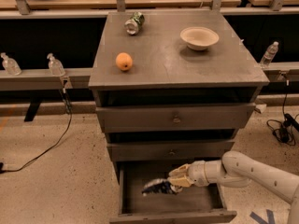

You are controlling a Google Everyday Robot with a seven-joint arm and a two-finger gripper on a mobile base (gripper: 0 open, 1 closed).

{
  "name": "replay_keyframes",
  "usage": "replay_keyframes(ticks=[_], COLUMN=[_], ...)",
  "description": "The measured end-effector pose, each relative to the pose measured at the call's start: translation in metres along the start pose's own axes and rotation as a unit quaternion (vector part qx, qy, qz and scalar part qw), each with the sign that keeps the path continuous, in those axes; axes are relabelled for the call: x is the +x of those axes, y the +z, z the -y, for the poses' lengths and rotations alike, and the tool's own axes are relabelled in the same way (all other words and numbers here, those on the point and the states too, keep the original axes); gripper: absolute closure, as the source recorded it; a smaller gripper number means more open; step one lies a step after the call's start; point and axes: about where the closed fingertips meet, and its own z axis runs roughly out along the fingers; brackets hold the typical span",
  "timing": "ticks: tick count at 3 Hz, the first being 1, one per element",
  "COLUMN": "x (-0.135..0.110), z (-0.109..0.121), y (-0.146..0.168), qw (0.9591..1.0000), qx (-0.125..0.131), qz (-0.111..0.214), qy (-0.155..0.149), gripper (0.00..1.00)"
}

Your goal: Place blue chip bag into bottom drawer

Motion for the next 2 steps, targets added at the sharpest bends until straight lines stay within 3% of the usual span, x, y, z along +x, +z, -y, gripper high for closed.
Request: replay_keyframes(ticks=[1, 2], x=[-0.0003, -0.0005], z=[-0.0008, -0.0014], y=[0.0017, 0.0030], qw=[1.0000, 1.0000], qx=[-0.002, -0.003], qz=[0.000, 0.000], qy=[0.000, 0.000], gripper=[0.05, 0.00])
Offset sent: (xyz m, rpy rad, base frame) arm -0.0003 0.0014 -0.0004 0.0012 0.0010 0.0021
